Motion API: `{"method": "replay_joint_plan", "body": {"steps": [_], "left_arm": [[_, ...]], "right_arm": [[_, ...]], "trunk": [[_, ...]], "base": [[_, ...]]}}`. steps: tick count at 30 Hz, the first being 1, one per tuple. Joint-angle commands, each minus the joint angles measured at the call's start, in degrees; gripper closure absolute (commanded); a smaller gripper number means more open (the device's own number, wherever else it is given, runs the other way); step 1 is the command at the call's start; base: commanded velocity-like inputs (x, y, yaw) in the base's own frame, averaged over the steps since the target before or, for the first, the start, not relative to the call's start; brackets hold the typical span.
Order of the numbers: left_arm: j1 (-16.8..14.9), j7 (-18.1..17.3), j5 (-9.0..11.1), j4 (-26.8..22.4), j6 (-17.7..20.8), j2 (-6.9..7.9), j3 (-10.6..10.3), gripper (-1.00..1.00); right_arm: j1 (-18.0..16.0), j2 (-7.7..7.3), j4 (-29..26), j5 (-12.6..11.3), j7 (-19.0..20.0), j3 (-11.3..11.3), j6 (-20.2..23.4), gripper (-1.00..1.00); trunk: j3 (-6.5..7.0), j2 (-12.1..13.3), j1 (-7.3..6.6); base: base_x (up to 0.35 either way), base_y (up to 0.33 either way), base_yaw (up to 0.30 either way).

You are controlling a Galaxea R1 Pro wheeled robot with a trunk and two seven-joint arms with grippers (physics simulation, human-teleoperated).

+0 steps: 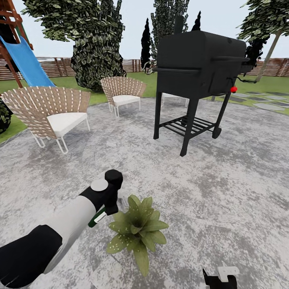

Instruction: Pick up the pesticide atomizer in the garden and spray insectifuge to fully cover both potted plants in the garden.

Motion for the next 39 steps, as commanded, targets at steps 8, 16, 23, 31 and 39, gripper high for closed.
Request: {"method": "replay_joint_plan", "body": {"steps": [8,16,23,31,39], "left_arm": [[1.05,-0.47,-0.31,-0.21,0.48,-0.52,-0.45,1.0],[1.07,-0.44,-0.31,-0.3,0.35,-1.94,-0.42,1.0],[1.08,-0.24,-0.25,-0.21,0.34,-2.0,-0.37,1.0],[1.26,-0.07,-0.35,0.54,0.32,-1.59,-0.45,1.0],[0.71,-0.05,-0.4,-0.18,0.02,-0.55,-0.11,1.0]], "right_arm": [[-0.04,0.02,0.05,0.49,0.17,-0.5,-0.21,-1.0],[-0.04,0.02,0.05,0.49,0.17,-0.47,-0.21,-1.0],[-0.04,0.02,0.05,0.49,0.17,-0.49,-0.21,-1.0],[-0.04,0.02,0.05,0.49,0.17,-0.5,-0.21,-1.0],[-0.04,0.02,0.05,0.49,0.17,-0.47,-0.21,-1.0]], "trunk": [[-0.05,-0.02,-0.01],[-0.05,-0.02,-0.01],[-0.05,-0.02,-0.01],[-0.05,-0.02,-0.01],[-0.05,-0.02,-0.01]], "base": [[0.0,0.0,0.0],[-0.003,0.0,0.0],[-0.17,0.0,0.0],[-0.005,0.0,0.0],[0.0,0.0,0.0]]}}
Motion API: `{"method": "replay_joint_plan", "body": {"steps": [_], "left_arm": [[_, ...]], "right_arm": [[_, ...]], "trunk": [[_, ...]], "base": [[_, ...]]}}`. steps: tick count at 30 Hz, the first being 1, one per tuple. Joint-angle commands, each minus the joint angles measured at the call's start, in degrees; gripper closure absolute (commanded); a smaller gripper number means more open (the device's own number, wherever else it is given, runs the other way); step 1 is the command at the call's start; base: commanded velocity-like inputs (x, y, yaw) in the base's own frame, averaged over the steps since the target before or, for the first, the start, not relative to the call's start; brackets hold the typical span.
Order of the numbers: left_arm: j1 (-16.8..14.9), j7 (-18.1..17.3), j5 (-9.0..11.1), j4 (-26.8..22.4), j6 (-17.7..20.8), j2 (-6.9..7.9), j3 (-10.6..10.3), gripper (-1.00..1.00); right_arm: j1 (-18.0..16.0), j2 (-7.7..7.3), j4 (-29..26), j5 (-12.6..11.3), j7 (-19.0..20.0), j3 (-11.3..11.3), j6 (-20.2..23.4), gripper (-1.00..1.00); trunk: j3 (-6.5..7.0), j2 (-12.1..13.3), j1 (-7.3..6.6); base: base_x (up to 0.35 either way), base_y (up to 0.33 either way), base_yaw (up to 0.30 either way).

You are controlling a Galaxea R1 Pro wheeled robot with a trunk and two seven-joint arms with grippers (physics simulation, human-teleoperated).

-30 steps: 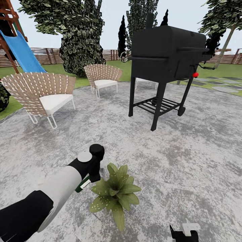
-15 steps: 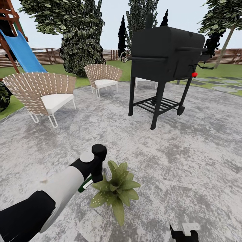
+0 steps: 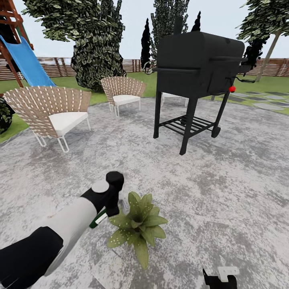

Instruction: Pick up the pesticide atomizer in the garden and spray insectifuge to fully cover both potted plants in the garden.

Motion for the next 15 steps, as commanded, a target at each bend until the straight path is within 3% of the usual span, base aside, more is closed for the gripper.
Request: {"method": "replay_joint_plan", "body": {"steps": [1,5,15], "left_arm": [[-0.36,-0.56,-0.47,-0.06,0.61,-0.07,-0.1,1.0],[-1.59,-0.56,-0.47,-0.08,0.66,0.04,-0.16,1.0],[-0.81,-0.39,-0.64,0.12,0.58,-0.01,-0.59,1.0]], "right_arm": [[-0.04,0.02,0.05,0.5,0.17,-0.48,-0.22,-1.0],[-0.04,0.02,0.05,0.49,0.17,-0.5,-0.22,-1.0],[-0.04,0.02,0.05,0.49,0.17,-0.49,-0.22,-1.0]], "trunk": [[-0.05,-0.02,-0.01],[-0.05,-0.02,-0.01],[-0.05,-0.02,-0.01]], "base": [[0.0,0.0,0.0],[0.0,0.0,0.0],[0.028,0.021,0.0]]}}
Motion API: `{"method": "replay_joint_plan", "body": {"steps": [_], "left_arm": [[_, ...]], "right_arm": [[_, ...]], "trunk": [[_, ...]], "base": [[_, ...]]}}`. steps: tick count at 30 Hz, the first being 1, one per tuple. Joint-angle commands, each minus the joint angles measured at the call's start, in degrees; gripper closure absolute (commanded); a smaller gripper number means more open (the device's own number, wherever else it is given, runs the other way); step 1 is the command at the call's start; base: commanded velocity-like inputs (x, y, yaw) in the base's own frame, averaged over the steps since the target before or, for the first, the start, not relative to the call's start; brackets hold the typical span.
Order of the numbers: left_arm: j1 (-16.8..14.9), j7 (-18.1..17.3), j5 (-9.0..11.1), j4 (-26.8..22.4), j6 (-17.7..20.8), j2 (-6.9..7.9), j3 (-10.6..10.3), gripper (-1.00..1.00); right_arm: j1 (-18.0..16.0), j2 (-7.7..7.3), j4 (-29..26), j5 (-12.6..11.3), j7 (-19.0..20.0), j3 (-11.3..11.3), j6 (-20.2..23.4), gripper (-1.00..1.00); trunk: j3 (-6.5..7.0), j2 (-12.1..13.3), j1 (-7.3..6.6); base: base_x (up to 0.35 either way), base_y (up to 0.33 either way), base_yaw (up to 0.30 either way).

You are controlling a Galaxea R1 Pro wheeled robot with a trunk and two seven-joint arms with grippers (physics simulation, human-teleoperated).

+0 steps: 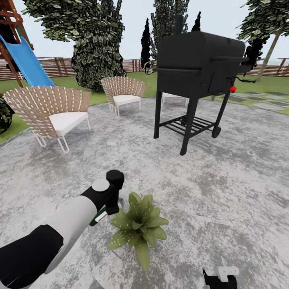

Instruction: Pick up the pesticide atomizer in the garden and spray insectifuge to fully cover both potted plants in the garden.

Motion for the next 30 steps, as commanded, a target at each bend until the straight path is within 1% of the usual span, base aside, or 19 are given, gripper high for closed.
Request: {"method": "replay_joint_plan", "body": {"steps": [1,3,9,13,16,20,25,30], "left_arm": [[-0.06,-0.55,-0.45,-0.1,0.61,0.02,-0.09,1.0],[-0.19,-0.55,-0.45,-0.19,0.62,0.04,-0.04,1.0],[-0.75,-0.42,-0.43,-0.26,0.75,0.27,0.24,1.0],[-1.57,-0.38,-0.39,-0.32,0.78,-0.25,0.27,1.0],[-0.76,-0.35,-0.44,-0.27,0.74,-0.11,-0.14,1.0],[-0.22,-0.28,-0.47,0.22,0.7,0.0,-0.12,1.0],[-0.53,2.41,-0.44,-0.12,0.86,0.03,0.24,1.0],[-0.65,2.64,-0.37,-0.17,0.88,-0.21,0.37,1.0]], "right_arm": [[-0.03,0.01,0.04,0.48,0.17,-0.5,-0.22,-1.0],[-0.03,0.01,0.04,0.48,0.17,-0.49,-0.22,-1.0],[-0.03,0.01,0.04,0.48,0.17,-0.48,-0.22,-1.0],[-0.03,0.01,0.04,0.48,0.17,-0.5,-0.22,-1.0],[-0.03,0.01,0.04,0.48,0.17,-0.5,-0.22,-1.0],[-0.03,0.01,0.04,0.48,0.17,-0.5,-0.22,-1.0],[-0.03,0.02,0.04,0.48,0.17,-0.48,-0.22,-1.0],[-0.03,0.01,0.04,0.48,0.17,-0.48,-0.22,-1.0]], "trunk": [[-0.05,-0.02,0.01],[-0.05,-0.02,0.01],[-0.05,-0.02,0.01],[-0.05,-0.02,0.01],[-0.05,-0.02,0.01],[-0.05,-0.02,0.01],[-0.05,-0.02,0.01],[-0.05,-0.02,0.01]], "base": [[0.198,0.169,0.0],[0.172,0.163,0.0],[0.013,0.013,0.0],[0.0,0.0,0.0],[0.0,0.0,0.0],[0.0,0.0,0.0],[0.02,0.011,0.0],[0.236,0.145,0.0]]}}
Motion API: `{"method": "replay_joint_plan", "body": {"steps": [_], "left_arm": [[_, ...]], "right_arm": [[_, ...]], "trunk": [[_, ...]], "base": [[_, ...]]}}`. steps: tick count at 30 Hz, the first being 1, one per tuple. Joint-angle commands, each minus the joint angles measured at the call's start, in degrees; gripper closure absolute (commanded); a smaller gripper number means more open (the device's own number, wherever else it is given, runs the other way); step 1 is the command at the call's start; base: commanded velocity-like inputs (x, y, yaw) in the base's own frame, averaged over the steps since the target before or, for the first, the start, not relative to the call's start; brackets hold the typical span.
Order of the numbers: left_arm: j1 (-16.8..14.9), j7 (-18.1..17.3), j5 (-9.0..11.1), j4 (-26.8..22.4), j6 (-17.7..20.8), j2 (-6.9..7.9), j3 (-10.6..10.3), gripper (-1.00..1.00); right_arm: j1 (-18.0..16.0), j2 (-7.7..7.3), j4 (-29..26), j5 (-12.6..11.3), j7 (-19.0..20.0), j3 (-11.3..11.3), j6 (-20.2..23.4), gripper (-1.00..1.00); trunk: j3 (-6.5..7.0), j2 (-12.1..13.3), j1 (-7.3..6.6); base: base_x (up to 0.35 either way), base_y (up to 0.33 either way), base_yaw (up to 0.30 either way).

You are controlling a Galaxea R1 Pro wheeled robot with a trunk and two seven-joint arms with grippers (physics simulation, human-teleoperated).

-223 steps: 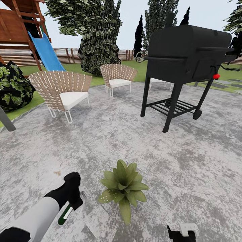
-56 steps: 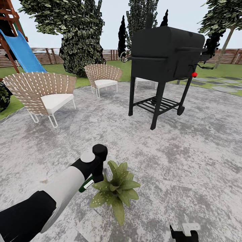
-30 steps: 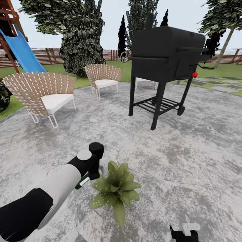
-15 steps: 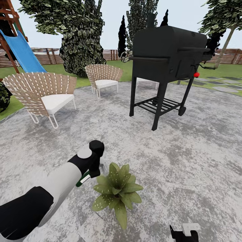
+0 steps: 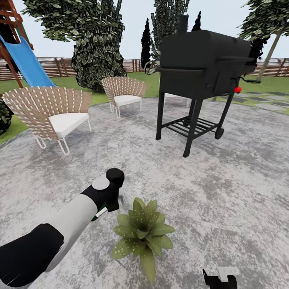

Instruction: Pick up the pesticide atomizer in the garden and spray insectifuge to fully cover both potted plants in the garden.

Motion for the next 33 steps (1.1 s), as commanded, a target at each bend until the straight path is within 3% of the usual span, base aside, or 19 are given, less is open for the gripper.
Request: {"method": "replay_joint_plan", "body": {"steps": [1,9,14,17,20,24,33], "left_arm": [[0.01,-0.56,-0.45,-0.06,0.6,0.0,-0.11,1.0],[0.93,-0.5,0.04,-0.06,0.6,-0.17,-0.09,1.0],[3.18,-0.42,0.23,-0.16,0.58,-0.18,-0.03,1.0],[2.47,-0.35,0.25,-0.3,0.87,-0.18,0.03,1.0],[-0.33,-0.36,0.26,-0.52,1.16,-0.19,0.15,1.0],[-2.15,-0.38,0.18,-2.01,1.21,-0.18,1.82,1.0],[-0.36,-0.2,-0.26,-2.09,1.21,-0.02,2.18,1.0]], "right_arm": [[-0.03,0.01,0.04,0.48,0.17,-0.5,-0.22,-1.0],[-0.03,0.01,0.04,0.48,0.17,-0.49,-0.22,-1.0],[-0.03,0.01,0.04,0.48,0.17,-0.49,-0.22,-1.0],[-0.03,0.01,0.04,0.5,0.17,-0.49,-0.22,-1.0],[-0.03,0.01,0.04,0.48,0.17,-0.49,-0.22,-1.0],[-0.03,0.01,0.04,0.48,0.17,-0.49,-0.22,-1.0],[-0.03,0.02,0.04,0.48,0.17,-0.49,-0.22,-1.0]], "trunk": [[-0.05,-0.02,0.01],[-0.05,-0.02,0.01],[-0.05,-0.02,0.01],[-0.05,-0.02,0.01],[-0.05,-0.02,0.01],[-0.05,-0.02,0.01],[-0.05,-0.02,0.01]], "base": [[0.117,0.072,0.0],[0.02,0.012,0.0],[0.0,0.0,0.0],[0.0,0.0,0.0],[0.0,0.0,0.0],[0.0,0.0,0.0],[0.008,0.004,0.0]]}}
